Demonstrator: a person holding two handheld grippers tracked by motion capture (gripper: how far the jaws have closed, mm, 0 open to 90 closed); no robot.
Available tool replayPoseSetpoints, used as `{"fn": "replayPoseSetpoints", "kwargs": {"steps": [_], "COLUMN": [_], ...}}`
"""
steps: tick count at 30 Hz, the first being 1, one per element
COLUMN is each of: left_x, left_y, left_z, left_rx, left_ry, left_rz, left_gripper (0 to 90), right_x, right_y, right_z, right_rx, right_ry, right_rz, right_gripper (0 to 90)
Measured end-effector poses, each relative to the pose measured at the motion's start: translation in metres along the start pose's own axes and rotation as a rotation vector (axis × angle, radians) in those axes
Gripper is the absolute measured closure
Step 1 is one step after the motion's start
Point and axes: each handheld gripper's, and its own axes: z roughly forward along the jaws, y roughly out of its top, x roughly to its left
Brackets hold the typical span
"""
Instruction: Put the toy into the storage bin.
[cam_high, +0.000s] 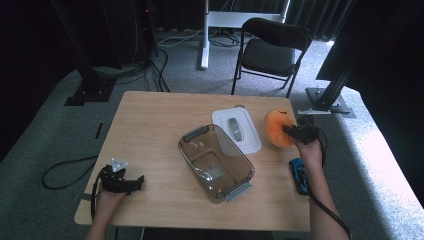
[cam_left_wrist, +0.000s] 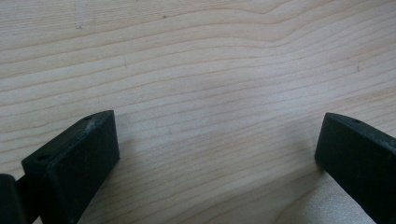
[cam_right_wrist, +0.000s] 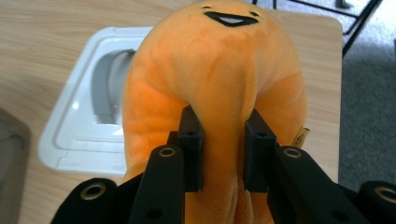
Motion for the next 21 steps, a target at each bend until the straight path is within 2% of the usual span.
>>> {"fn": "replayPoseSetpoints", "kwargs": {"steps": [8,16,17,21], "left_x": [0.000,0.000,0.000,0.000], "left_y": [0.000,0.000,0.000,0.000], "left_z": [0.000,0.000,0.000,0.000], "left_rx": [0.000,0.000,0.000,0.001], "left_ry": [0.000,0.000,0.000,0.001], "left_rz": [0.000,0.001,0.001,0.002], "left_gripper": [0.1,0.1,0.1,0.1], "right_x": [0.014,0.030,0.037,0.049], "right_y": [0.008,0.007,0.006,0.009], "right_z": [-0.022,-0.037,-0.042,-0.053], "right_rx": [-0.036,-0.066,-0.077,-0.095], "right_ry": [0.022,0.056,0.080,0.114], "right_rz": [-0.044,-0.089,-0.102,-0.130], "right_gripper": [73.2,73.2,73.2,73.1]}}
